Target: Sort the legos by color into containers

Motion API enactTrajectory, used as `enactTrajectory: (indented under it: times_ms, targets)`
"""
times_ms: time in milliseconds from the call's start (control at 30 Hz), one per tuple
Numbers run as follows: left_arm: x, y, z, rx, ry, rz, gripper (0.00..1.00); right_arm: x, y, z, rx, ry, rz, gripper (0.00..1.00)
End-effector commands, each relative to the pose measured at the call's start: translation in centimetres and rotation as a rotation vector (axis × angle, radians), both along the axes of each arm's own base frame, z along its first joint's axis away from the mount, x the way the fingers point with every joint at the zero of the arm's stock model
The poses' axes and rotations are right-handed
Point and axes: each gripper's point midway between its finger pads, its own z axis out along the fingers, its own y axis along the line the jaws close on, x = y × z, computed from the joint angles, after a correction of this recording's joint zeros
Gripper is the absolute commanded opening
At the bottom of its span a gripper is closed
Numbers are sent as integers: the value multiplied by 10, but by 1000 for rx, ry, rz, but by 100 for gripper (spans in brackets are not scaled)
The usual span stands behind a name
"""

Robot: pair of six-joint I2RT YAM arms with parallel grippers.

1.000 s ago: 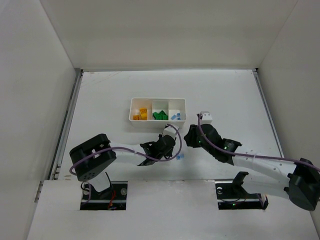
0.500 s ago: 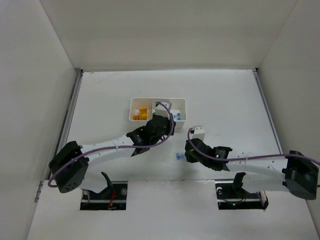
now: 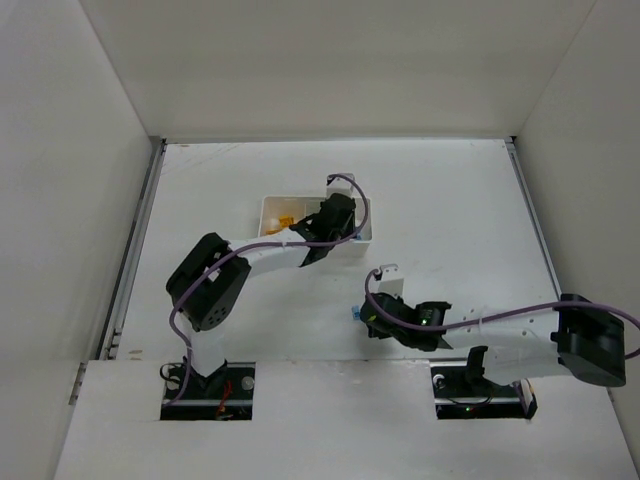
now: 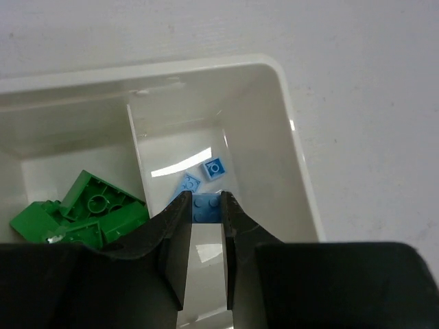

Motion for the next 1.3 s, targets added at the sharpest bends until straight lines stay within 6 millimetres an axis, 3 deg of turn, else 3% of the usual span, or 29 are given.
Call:
enactTrajectory:
  times_ms: [0,100,233,400,633,767,900,1133,1267]
  targets:
    - [12,-15,32,-40,-46,-23,17,2,2,2,7,-8,-27,41]
    - [16,-17,26,-32,-39,-21,19,2,1,1,5,-10,-28,45]
    - [16,-16,26,-25,-38,-19,35,3,7,-2,13,-8,-3,46]
    - [1,-8,50,-48,-71,-23,44,8,12,-6,-7,-11,10,46]
    - [-47,26,57,-54,-90,0,41,18,22,-6,-7,-31,29,46]
    - [-84,52,40,-50,-76,26,38,23,24,-12,-25,-44,35,45]
    - [-121,79,18,-17,-77,60,36,31,28,-14,-39,-50,42,37]
    - [-166,82,-8,-25,-17,33,34,45,20,-3,-30,-77,1,23]
    - [-177,73,-13,-49,4,26,35,64,19,40,57,-144,-30,23]
